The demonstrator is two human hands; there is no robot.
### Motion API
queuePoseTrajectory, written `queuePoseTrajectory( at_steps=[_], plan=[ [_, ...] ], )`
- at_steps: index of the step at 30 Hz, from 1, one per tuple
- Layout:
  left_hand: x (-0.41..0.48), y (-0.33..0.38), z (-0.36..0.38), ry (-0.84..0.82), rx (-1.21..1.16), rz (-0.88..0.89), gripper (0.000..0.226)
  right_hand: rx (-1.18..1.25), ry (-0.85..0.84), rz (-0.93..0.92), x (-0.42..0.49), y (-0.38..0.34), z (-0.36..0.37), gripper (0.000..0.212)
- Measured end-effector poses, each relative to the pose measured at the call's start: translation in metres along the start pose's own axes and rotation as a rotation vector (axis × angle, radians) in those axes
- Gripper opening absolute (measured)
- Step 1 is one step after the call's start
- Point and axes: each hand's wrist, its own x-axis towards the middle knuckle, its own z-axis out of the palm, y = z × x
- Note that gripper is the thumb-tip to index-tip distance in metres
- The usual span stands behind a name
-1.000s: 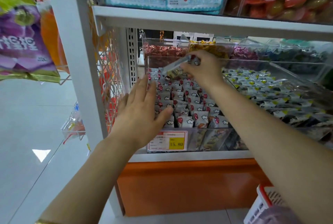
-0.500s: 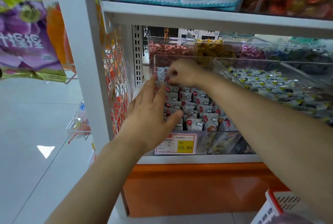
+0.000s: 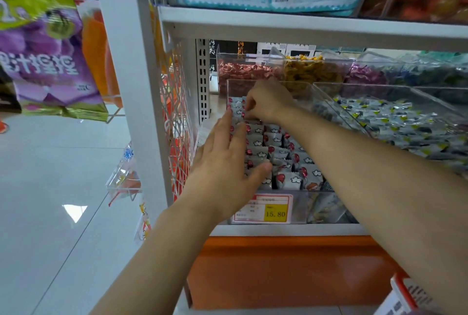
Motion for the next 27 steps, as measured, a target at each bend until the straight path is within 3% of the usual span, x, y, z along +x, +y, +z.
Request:
queuePoseTrajectory(
  at_steps=[4, 9, 12, 19, 23, 27],
  plan=[
    [0.0, -0.001, 0.001, -0.002, 0.0, 0.001, 0.081, 0.443, 0.157, 0.059, -0.008, 0.009, -0.013, 0.008],
    [0.001, 0.001, 0.001, 0.002, -0.024, -0.012, 0.081, 0.392, 0.209, -0.015, -0.02, 0.009, -0.013, 0.007],
    [0.0, 0.001, 0.001, 0.007, -0.04, -0.009, 0.08, 0.448, 0.37, 0.06, -0.021, 0.004, -0.019, 0.015],
    [-0.001, 0.001, -0.002, 0.038, -0.131, -0.016, 0.072, 0.937, 0.694, 0.333, -0.087, 0.003, -0.042, 0.009],
    [-0.003, 0.012, -0.01, 0.317, -0.161, -0.068, 0.056, 1.402, 0.633, 0.44, -0.148, -0.004, -0.047, 0.014],
    [-0.014, 0.02, -0.014, 0.352, -0.3, -0.065, 0.035, 1.68, 0.52, 0.452, -0.189, -0.016, -0.053, 0.013]
  ],
)
